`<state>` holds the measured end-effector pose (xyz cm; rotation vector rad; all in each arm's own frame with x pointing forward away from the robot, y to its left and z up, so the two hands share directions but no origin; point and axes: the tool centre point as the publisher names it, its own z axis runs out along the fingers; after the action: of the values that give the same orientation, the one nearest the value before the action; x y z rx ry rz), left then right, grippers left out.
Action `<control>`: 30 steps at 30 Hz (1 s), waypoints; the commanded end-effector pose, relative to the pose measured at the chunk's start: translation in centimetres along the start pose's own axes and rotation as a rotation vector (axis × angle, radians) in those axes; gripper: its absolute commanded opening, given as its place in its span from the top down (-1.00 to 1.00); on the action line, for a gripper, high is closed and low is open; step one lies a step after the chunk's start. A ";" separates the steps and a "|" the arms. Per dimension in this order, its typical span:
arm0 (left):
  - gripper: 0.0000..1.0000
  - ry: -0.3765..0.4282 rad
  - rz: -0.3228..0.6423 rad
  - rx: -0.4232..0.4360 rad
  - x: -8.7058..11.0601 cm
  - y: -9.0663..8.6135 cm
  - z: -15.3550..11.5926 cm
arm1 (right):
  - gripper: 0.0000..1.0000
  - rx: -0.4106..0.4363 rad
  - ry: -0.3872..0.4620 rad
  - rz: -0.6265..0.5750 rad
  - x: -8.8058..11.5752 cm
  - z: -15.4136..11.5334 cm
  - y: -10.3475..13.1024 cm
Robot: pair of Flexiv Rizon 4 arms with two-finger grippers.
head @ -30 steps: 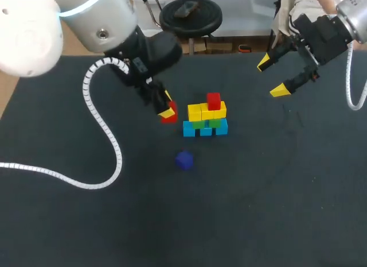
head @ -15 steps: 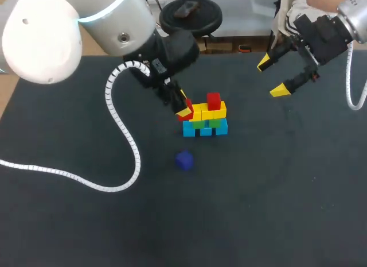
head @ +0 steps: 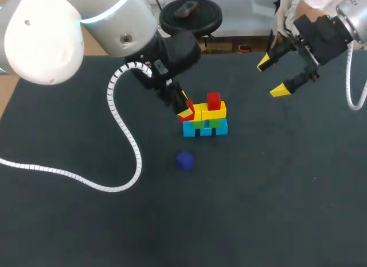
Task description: Place the blue cubes, place green cubes on the blue cubes, place the yellow cubes on the green cubes, then place the red cubes on the yellow cubes, and place purple cube on the red cubes.
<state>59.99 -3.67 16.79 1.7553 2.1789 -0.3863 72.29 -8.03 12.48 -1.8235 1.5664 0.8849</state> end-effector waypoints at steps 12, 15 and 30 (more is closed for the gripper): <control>1.00 0.005 -0.001 0.001 -0.1 0.1 0.0 | -1.00 0.001 0.001 0.000 0.0 0.0 0.0; 1.00 0.005 -0.001 0.001 -0.1 0.1 0.0 | -1.00 0.001 0.001 0.000 0.0 0.0 0.0; 1.00 -0.114 -0.062 0.012 -1.4 -0.4 2.1 | -1.00 0.001 0.001 0.000 0.0 0.0 0.0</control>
<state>59.59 -5.79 16.55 1.6596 2.1541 -0.4664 72.28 -8.02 12.48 -1.8236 1.5664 0.8850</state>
